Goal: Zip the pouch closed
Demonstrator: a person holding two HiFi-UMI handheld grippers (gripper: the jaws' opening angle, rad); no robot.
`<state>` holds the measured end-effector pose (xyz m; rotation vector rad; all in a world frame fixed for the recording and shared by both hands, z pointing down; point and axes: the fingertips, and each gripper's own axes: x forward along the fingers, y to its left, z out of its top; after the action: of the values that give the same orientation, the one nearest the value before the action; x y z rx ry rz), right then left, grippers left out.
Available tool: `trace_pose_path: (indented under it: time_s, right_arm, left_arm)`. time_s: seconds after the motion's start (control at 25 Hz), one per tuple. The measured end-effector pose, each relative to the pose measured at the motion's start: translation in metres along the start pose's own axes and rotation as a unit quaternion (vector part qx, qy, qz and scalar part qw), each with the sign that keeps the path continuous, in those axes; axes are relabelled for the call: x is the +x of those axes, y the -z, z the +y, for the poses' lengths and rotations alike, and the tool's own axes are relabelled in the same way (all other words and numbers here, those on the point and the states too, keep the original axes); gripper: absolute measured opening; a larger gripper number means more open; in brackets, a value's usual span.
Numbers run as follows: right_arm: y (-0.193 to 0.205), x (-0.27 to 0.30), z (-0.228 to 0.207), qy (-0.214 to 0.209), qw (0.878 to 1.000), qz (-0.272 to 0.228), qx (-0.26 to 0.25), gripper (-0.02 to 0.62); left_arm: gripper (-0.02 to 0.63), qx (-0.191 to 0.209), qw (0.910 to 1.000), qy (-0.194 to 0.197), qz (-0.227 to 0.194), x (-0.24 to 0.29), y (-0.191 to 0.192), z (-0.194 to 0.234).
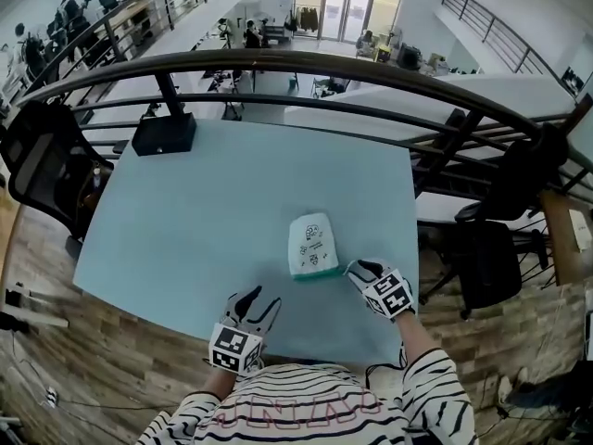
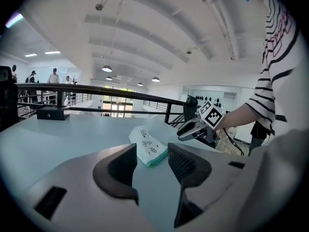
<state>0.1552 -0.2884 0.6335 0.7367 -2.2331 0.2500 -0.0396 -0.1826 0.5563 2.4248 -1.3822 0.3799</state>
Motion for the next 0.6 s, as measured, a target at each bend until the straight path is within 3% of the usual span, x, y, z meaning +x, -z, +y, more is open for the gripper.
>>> trace_pose_path:
  time_s: [0.24,0.4,0.6]
  right_arm:
    - [0.012,0.023,-0.013,-0.049,0.987,0.061,-0.140,0.161]
    - [0.021,0.033,-0.019,-0.079,0.968,0.100,-0.215,0.161]
    - [0.030,0.043,-0.016,-0.118,0.943,0.115,-0.289,0.161]
  left_arm:
    - [0.181,-0.003,0.9997,-0.018,0.014,0.007,0.004,-0.001]
    - [0.181,-0.007,0.9991,-0.035,0.022,0.006,0.007,0.004]
    - [0.179,-0.012,0.9983,-0.048,0.031,0.007,0.010,0.006]
